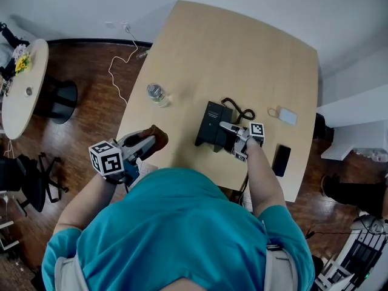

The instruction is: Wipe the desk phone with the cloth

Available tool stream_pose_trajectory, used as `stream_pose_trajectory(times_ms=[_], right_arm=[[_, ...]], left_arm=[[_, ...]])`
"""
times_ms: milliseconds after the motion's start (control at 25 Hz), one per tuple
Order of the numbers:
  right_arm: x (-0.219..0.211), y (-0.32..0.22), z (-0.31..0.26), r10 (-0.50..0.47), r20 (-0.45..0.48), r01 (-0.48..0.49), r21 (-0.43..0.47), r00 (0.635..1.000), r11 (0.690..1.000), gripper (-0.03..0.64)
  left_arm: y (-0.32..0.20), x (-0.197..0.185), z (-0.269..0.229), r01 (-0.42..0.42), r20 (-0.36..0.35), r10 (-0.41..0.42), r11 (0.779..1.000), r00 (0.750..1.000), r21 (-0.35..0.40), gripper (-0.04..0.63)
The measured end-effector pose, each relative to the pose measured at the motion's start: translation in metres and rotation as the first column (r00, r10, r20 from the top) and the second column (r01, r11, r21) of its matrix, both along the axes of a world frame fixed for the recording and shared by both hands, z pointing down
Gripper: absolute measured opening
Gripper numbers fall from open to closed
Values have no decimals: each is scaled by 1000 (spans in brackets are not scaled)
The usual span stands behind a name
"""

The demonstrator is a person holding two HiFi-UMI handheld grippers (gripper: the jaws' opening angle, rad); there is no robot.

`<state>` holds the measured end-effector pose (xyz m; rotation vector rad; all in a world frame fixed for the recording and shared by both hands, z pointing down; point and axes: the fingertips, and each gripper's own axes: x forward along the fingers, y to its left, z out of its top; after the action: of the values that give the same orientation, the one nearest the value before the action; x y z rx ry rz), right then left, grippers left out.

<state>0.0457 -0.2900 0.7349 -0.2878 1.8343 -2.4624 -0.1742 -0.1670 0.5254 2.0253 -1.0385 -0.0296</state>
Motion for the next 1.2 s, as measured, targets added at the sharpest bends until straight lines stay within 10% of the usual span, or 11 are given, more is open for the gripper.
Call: stream_pose_trajectory(times_ms=[320, 480, 680, 960, 1200], right_arm=[[22, -21, 3, 60, -242, -22, 158, 968, 987, 215], [64, -23, -43, 110, -148, -66, 273, 983, 960, 215], [96, -1, -169, 109, 156, -176, 527, 982, 831, 187], [111, 64, -247, 135, 178, -224, 773, 975, 594, 64], [50, 169, -246, 211, 147, -242, 800, 966, 549, 64]], left_arm=[[-2, 12, -6, -1, -9, 1, 1000, 1000, 15, 127], [-3, 46, -15, 19, -15, -18, 999, 1000, 41, 127], [4, 73, -34, 55, -47, -52, 996, 998, 73, 127], [34, 81, -65, -19, -98, 36, 985, 995, 173, 127], [96, 46, -66, -146, -159, 180, 968, 971, 206, 127]])
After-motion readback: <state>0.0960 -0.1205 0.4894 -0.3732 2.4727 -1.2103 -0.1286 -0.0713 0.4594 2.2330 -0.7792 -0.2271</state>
